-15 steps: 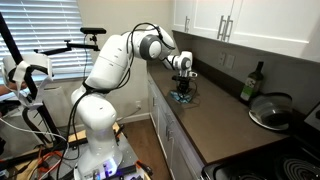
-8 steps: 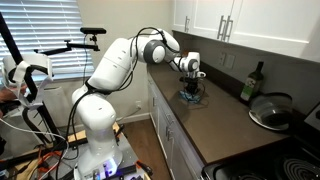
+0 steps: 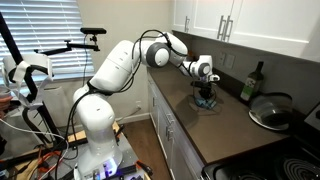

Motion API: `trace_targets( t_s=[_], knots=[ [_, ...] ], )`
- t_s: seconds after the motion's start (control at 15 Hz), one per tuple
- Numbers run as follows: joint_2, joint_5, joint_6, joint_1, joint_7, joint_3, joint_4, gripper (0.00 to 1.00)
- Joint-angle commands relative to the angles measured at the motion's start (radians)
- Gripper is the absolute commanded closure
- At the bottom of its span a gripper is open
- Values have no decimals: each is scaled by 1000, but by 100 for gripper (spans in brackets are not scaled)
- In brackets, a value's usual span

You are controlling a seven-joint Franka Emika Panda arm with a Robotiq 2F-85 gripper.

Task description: Use the cloth to wipe the counter

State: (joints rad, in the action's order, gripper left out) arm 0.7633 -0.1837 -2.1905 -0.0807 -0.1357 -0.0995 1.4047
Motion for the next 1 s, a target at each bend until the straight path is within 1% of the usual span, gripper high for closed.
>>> trace_targets(
  t_s=[0.0,0.13,0.4,0.53,0.6,0.93],
  knots=[
    [28,-19,-63,26,-101,-63,8,97],
    [24,-24,-73,32,-156,-102,25,97],
    [6,-28,-11,38,-246,-167,24,97],
    [-5,-29,24,40,-269,-185,29,97],
    [-33,-36,23,35,-281,-195,82,97],
    [-59,-31,126,34,-276,-181,121,97]
  ],
)
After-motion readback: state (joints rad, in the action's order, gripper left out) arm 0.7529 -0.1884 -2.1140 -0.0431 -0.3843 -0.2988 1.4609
